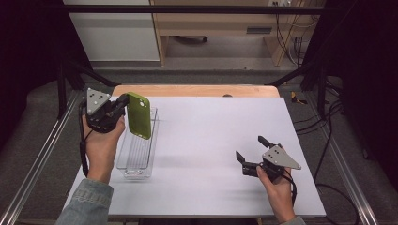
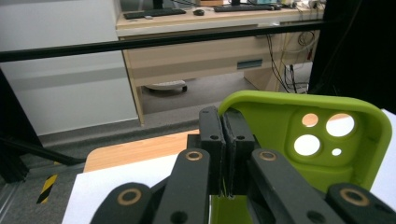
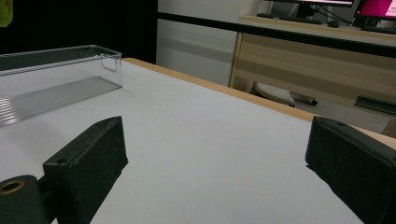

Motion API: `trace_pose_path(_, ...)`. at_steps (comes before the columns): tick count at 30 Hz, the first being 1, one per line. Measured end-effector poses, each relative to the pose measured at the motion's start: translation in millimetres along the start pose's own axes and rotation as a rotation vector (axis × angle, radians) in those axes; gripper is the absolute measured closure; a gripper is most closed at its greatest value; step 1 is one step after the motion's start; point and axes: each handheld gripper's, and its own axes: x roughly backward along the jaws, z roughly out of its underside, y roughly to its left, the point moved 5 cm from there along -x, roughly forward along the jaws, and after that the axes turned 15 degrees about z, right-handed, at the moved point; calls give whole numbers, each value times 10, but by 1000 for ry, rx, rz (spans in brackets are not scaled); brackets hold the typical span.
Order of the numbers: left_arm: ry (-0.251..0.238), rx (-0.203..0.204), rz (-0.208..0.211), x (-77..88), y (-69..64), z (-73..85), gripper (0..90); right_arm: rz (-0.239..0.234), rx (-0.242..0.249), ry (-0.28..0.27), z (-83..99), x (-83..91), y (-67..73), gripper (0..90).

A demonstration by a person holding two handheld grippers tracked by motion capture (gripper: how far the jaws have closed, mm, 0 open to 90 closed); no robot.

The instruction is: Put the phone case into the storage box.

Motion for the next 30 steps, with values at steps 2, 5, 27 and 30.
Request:
trace_pose_path(2, -3, 7, -10, 16, 44, -29, 877, 4, -11, -6, -7, 5, -11, 59)
trace_pose_path(5, -1, 10, -22, 17, 101, -53, 877, 9, -16, -17, -7, 6, -24, 59)
trace_pose_path(27, 56, -44, -98, -244, 360, 18, 877, -55, -45, -7, 76, -5, 35, 50)
trace_pose_path(30, 54, -62, -100, -278, 396, 42, 877, -71, -63, -18, 67, -1, 46, 41)
